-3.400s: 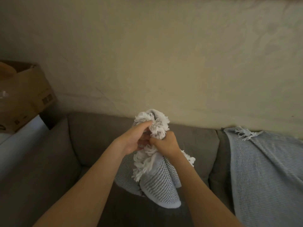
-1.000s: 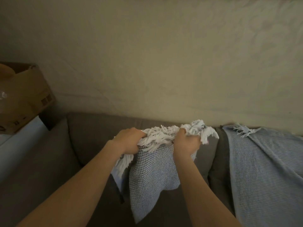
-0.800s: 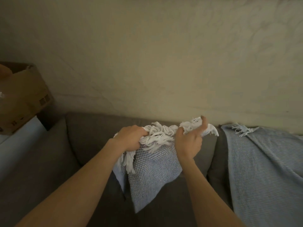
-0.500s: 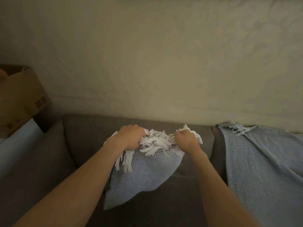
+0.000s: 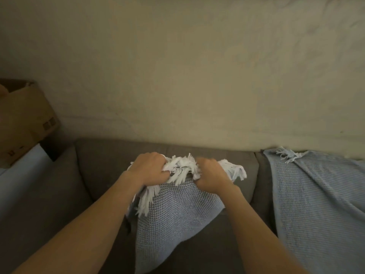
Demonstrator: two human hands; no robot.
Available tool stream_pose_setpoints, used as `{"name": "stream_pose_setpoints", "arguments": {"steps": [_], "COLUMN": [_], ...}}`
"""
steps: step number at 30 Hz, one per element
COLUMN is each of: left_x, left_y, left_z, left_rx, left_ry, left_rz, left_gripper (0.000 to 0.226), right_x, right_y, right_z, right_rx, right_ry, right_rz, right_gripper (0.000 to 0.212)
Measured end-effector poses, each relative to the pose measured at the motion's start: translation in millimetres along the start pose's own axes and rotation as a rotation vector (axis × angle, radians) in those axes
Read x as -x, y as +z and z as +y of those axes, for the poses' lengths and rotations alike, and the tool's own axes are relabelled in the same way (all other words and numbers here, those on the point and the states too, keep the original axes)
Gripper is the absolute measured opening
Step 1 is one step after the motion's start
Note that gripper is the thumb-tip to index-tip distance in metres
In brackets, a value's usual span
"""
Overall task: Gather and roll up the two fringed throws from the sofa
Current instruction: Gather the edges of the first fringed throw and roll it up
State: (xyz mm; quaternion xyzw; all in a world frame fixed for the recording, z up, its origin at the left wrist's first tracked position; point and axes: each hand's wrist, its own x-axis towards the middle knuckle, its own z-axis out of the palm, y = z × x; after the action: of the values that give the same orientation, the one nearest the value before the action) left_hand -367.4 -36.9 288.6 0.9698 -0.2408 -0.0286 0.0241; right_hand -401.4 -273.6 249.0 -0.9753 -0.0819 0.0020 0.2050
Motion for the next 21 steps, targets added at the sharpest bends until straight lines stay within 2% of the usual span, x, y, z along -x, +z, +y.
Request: {"name": "stream_pose_setpoints", "arguments": {"steps": [3,4,6,8,9,11,15,17,18,21], "left_x": [1.0,0.6,0.5,3.7,6.7,13.4,24.4,28.3,29.4,30.7], "left_y": [5.0,7.1,13.2,20.9,24.4,30.9,44.4,44.9,44.5,39.9], "left_z": [-0.6,-0.6,-2.3,-6.0,-8.9,-15.0,-29.0,-29.9,-29.5,-26.3], "left_rx": [0.038,0.033,-0.016,-0.025,-0.003,0.035,0.082,0.195,0.267,0.462], "left_ry": [0.036,0.051,0.064,0.060,0.051,0.019,-0.063,-0.103,-0.109,-0.143], "left_rz": [0.029,0.009,-0.023,0.018,0.047,0.052,-0.068,-0.074,-0.060,0.047], "left_gripper": [0.042,0.047,0.055,0.051,0.049,0.042,0.039,0.025,0.016,0.015], "right_x": [2.0,2.1,2.1,4.4,7.0,10.9,14.0,15.4,16.8,20.5], "right_y": [-4.3,-6.5,-10.9,-13.8,-15.7,-19.9,-30.1,-34.4,-36.5,-42.6], "right_z": [-2.1,-3.8,-8.1,-10.3,-12.3,-16.9,-21.0,-21.5,-21.4,-21.1], "right_rx": [0.067,0.107,0.137,0.081,0.032,-0.060,-0.185,-0.209,-0.217,-0.197], "right_ry": [0.019,0.036,0.068,0.108,0.128,0.151,0.210,0.243,0.251,0.302], "right_rz": [0.062,0.097,0.159,0.227,0.249,0.292,0.389,0.444,0.469,0.497], "right_gripper": [0.051,0.055,0.037,0.012,0.008,0.013,0.020,0.022,0.023,0.023]}}
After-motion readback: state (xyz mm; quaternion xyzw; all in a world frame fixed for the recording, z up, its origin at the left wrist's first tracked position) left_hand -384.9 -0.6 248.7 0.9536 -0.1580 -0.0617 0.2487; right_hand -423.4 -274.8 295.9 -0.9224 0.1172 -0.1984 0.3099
